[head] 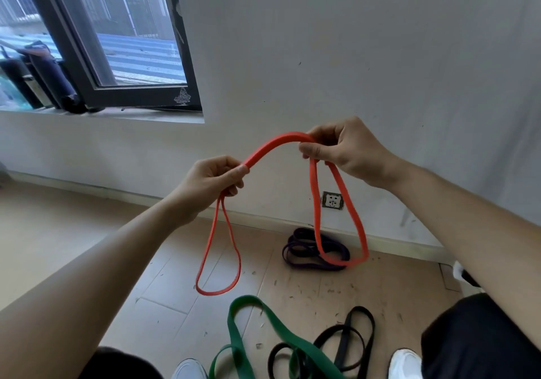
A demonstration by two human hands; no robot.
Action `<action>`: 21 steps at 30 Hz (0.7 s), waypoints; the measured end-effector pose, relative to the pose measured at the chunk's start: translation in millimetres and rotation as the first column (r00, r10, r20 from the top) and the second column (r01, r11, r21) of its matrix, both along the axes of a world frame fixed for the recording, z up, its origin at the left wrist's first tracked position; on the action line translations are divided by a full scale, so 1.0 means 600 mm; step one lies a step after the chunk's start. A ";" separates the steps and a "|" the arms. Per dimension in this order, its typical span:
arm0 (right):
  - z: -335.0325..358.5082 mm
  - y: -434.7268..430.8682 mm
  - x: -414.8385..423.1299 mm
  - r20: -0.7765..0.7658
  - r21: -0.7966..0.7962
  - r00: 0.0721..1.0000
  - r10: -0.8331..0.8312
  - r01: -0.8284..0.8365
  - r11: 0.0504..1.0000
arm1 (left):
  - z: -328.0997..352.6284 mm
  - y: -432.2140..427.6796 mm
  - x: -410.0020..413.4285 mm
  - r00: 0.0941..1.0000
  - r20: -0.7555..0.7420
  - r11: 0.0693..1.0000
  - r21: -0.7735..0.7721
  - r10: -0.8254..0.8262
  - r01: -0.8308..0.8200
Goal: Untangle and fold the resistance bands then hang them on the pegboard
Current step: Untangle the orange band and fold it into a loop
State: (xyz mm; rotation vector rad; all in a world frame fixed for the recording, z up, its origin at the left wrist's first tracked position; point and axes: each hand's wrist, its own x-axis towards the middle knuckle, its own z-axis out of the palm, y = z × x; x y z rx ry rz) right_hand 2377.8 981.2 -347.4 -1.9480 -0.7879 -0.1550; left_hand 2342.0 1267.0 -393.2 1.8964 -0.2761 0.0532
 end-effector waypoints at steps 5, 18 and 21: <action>-0.015 0.007 0.000 -0.007 -0.095 1.000 0.008 -0.009 0.995 | 0.006 -0.036 -0.006 0.995 -0.040 0.995 0.020 -0.094 0.095; -0.081 0.026 0.003 -0.268 -0.285 0.961 0.060 -0.139 0.948 | 0.016 -0.088 -0.001 0.983 0.179 0.988 0.155 -0.041 0.013; -0.111 0.037 0.005 -0.303 -0.374 0.952 0.029 -0.147 0.916 | 0.020 -0.079 0.000 0.978 0.208 0.994 0.105 0.004 -0.027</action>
